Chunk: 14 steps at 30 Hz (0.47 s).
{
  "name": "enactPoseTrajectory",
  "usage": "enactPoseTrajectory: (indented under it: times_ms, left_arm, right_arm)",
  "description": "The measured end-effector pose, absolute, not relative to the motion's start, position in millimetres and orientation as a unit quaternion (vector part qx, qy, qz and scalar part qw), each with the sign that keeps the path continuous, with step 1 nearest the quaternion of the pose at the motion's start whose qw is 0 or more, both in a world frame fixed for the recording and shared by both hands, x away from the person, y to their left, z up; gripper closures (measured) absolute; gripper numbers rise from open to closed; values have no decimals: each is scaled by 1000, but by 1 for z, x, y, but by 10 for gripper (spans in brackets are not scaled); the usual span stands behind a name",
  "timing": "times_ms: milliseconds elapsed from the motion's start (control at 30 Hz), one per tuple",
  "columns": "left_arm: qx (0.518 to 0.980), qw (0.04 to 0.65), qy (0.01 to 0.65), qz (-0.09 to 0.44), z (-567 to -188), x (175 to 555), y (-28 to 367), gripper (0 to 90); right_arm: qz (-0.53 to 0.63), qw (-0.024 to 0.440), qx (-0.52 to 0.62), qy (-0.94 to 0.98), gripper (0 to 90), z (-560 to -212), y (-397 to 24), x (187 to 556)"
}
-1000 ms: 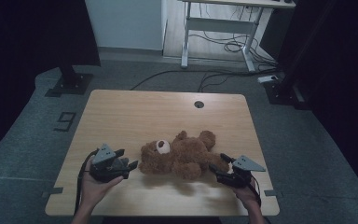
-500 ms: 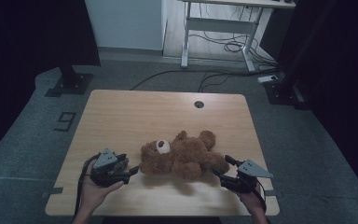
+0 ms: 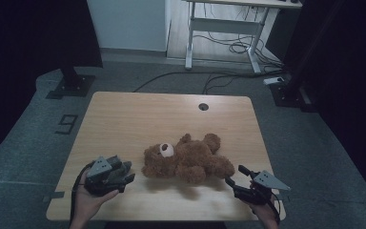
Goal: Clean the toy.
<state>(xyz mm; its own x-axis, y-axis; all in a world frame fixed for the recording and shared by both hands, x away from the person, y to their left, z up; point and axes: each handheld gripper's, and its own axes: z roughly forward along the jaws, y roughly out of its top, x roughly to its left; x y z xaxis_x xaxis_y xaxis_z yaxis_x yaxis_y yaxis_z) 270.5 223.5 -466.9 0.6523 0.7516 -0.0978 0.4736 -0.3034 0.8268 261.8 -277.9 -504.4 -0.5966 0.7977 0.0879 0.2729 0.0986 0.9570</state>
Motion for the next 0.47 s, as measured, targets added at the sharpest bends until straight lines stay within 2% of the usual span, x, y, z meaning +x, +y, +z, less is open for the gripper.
enactPoseTrajectory:
  times_ms: [467]
  left_arm:
    - [787,452,390,156,-467,271,227,282]
  right_arm:
    - [550,235,378,707,268,-508,-279,264]
